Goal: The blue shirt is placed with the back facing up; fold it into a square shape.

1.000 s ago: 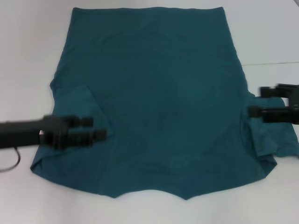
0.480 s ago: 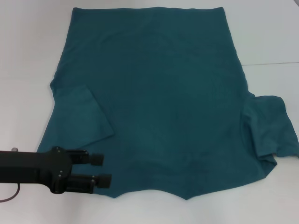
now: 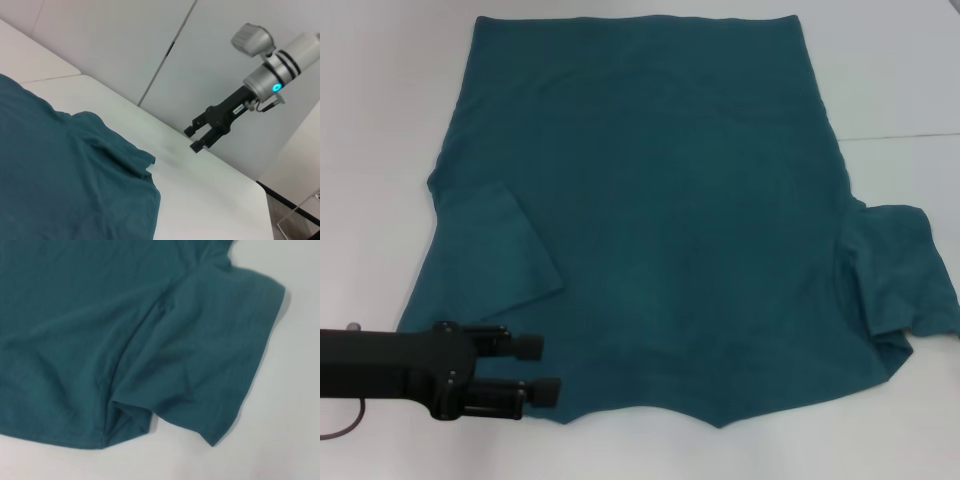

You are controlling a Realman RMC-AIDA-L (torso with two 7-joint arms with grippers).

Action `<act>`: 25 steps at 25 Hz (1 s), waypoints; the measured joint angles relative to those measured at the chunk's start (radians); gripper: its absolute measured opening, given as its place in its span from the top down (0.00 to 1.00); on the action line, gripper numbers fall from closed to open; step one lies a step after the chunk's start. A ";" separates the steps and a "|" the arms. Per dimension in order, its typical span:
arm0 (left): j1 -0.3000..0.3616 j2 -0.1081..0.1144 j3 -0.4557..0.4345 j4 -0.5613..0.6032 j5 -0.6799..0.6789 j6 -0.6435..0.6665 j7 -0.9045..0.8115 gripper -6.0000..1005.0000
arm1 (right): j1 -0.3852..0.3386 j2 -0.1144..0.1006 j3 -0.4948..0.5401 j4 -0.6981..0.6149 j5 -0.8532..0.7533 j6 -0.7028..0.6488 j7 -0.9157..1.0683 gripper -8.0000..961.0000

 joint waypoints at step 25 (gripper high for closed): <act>-0.007 -0.018 0.007 -0.007 0.000 -0.045 -0.007 0.20 | 0.036 0.007 -0.103 0.307 -0.004 0.343 0.096 0.08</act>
